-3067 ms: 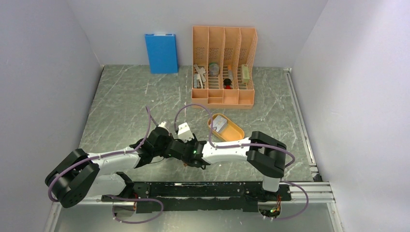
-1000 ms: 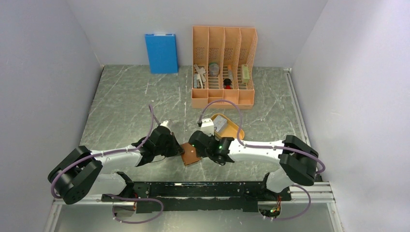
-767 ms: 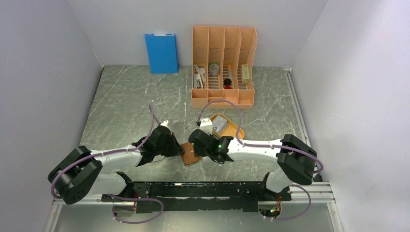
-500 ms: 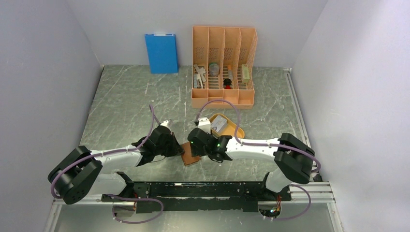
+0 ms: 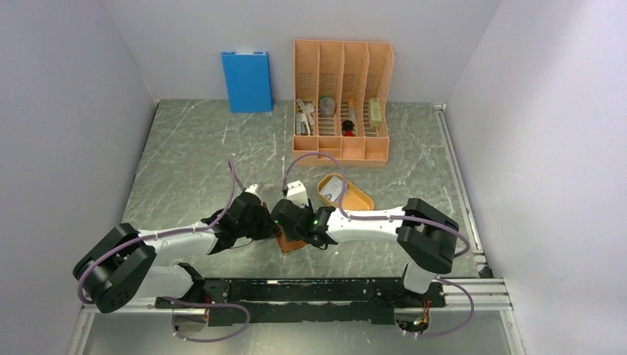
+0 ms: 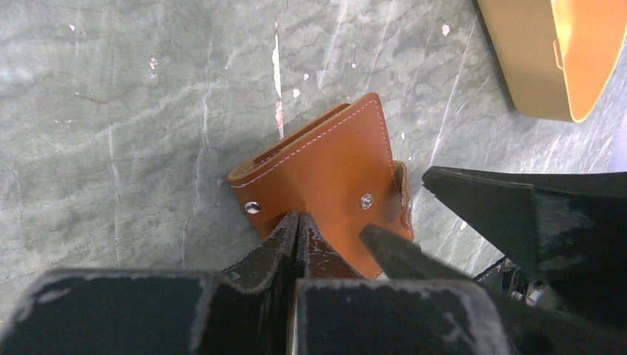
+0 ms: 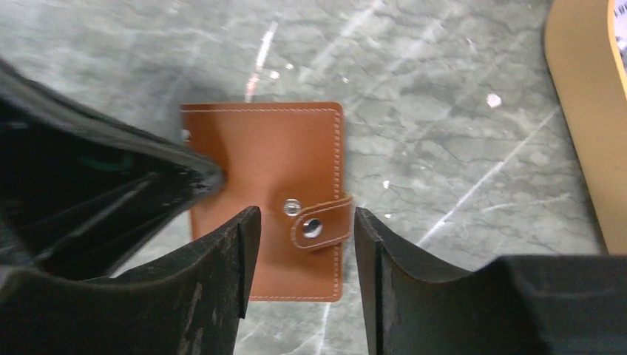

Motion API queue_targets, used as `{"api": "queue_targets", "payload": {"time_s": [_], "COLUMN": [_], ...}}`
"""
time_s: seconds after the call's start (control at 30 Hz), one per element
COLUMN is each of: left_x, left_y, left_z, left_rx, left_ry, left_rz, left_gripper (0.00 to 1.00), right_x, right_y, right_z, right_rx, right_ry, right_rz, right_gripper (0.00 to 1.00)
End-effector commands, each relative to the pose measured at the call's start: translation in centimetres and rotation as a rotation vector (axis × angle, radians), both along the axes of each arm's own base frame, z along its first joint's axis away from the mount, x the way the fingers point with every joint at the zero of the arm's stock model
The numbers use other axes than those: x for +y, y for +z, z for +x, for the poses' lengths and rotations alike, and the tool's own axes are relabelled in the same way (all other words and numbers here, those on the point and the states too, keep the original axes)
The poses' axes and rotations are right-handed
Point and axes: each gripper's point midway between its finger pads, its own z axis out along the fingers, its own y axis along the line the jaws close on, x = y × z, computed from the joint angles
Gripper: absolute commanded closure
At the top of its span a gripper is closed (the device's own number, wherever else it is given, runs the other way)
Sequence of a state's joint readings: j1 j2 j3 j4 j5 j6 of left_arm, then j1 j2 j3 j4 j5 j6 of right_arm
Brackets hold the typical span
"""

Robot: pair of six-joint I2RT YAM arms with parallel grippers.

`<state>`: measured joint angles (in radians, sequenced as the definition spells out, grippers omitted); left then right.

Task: Put the credit cards into the card holder
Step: Open the card holder at the center of the board.

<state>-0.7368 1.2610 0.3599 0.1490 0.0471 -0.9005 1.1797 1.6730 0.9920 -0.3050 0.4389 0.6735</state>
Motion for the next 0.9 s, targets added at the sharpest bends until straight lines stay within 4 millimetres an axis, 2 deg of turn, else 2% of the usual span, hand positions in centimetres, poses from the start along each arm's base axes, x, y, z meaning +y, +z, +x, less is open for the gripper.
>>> {"api": "queue_targets", "payload": {"time_s": [0.0,0.17,0.33,0.4,0.47,0.57,0.63,0.77,0.87], "left_x": [1.9,2.1,2.0,2.0,1.8,1.3,1.0,0.5,0.4], "left_y": [-1.9,-1.8,-1.8,-1.7,-1.6,-0.9,-0.1,1.6,2.4], "left_z": [-1.0,-1.0,-1.0,-0.9,-0.9,-0.8,-0.8,-1.1,-1.5], "left_rx": [0.032,0.031,0.027,0.027,0.027,0.019,0.004,-0.029,-0.040], "left_ry": [0.003,0.000,0.000,-0.001,-0.006,-0.028,-0.044,-0.072,-0.083], "left_rz": [0.103,0.106,0.106,0.104,0.101,0.087,0.067,0.019,-0.014], "left_gripper": [0.95,0.95,0.95,0.95,0.95,0.95,0.87,0.54,0.41], "right_x": [-2.0,-3.4,-3.7,-3.6,-3.2,-3.1,-2.6,-2.0,-1.9], "right_y": [-1.0,-1.3,-1.3,-1.3,-0.8,0.4,1.6,3.2,4.1], "right_z": [0.6,1.1,1.2,1.1,1.0,0.7,0.3,-0.8,-1.4], "right_rx": [-0.014,-0.017,-0.002,0.005,0.000,-0.012,-0.019,-0.012,-0.011], "right_ry": [-0.056,-0.108,-0.103,-0.095,-0.084,-0.057,-0.010,0.065,0.088], "right_rz": [-0.104,-0.119,-0.091,-0.078,-0.046,0.011,0.065,0.145,0.196], "right_gripper": [0.50,0.63,0.78,0.86,0.99,1.00,1.00,1.00,1.00]}}
